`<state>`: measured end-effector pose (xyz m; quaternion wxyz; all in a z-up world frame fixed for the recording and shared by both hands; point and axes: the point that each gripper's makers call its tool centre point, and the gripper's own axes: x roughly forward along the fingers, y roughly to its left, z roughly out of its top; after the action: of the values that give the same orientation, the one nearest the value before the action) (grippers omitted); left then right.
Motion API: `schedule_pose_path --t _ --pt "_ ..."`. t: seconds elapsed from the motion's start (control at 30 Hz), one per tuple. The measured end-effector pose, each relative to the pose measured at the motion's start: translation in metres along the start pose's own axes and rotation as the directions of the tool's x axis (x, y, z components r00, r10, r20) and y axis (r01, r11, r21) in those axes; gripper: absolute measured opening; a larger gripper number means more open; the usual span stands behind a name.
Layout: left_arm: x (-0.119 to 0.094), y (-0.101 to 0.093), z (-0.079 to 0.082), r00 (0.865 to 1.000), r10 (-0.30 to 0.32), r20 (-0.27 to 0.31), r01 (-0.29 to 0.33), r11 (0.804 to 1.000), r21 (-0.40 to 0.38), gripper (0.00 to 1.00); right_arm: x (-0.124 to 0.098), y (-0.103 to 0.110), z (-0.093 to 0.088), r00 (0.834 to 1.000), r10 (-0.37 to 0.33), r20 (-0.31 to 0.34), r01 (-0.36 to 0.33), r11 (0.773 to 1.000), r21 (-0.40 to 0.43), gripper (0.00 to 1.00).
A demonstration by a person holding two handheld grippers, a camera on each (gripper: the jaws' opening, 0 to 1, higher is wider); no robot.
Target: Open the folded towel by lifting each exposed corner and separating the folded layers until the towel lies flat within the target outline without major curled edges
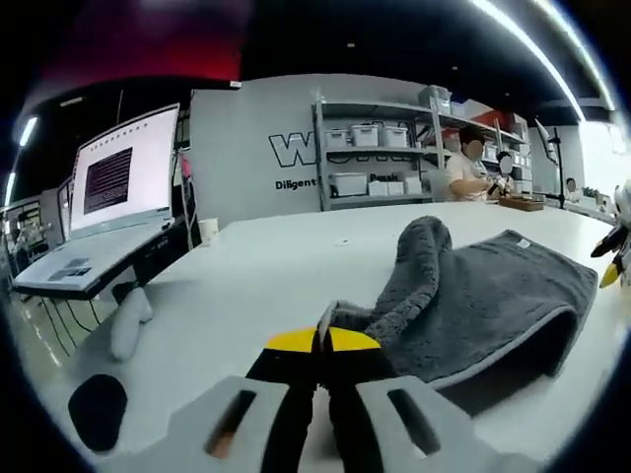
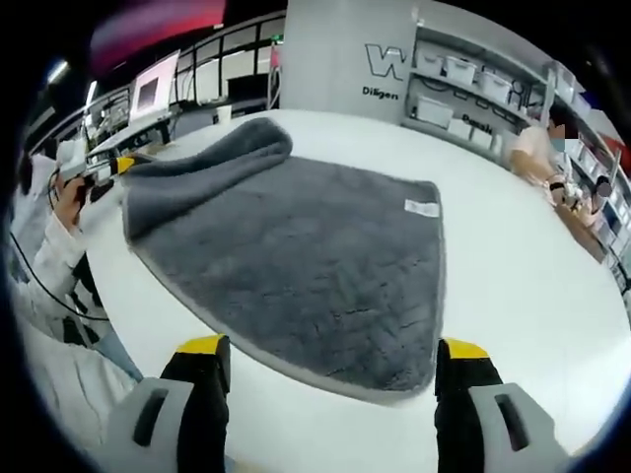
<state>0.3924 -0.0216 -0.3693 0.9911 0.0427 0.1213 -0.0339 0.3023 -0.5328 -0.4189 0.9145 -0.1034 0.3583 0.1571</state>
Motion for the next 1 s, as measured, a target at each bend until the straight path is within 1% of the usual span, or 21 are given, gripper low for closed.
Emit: schedule_pose_path --t 0.17,0.4,0.9,1.0 --pt "-0.009 0.025 -0.007 0.998 0.06 -0.013 -0.06 0.998 0.001 0.01 0.001 0.001 0.0 1.0 0.001 -0.003 -0.001 1.0 -0.003 0.84" --pt "-0.02 0.053 -0.019 0.992 0.12 -0.031 -0.121 0.992 -0.023 0.01 0.001 0.002 0.001 1.0 0.0 -0.012 0.0 1.0 -0.011 0.84" --pt "-0.038 0.093 -0.029 0.976 0.212 -0.048 -0.214 0.976 -0.045 0.01 0.003 0.005 0.003 1.0 0.001 -0.02 -0.002 1.0 -0.018 0.84" --pt "-0.041 0.098 -0.031 0.973 0.225 -0.054 -0.227 0.973 -0.047 0.01 0.003 0.005 0.003 1.0 -0.001 -0.021 0.001 1.0 -0.018 0.84"
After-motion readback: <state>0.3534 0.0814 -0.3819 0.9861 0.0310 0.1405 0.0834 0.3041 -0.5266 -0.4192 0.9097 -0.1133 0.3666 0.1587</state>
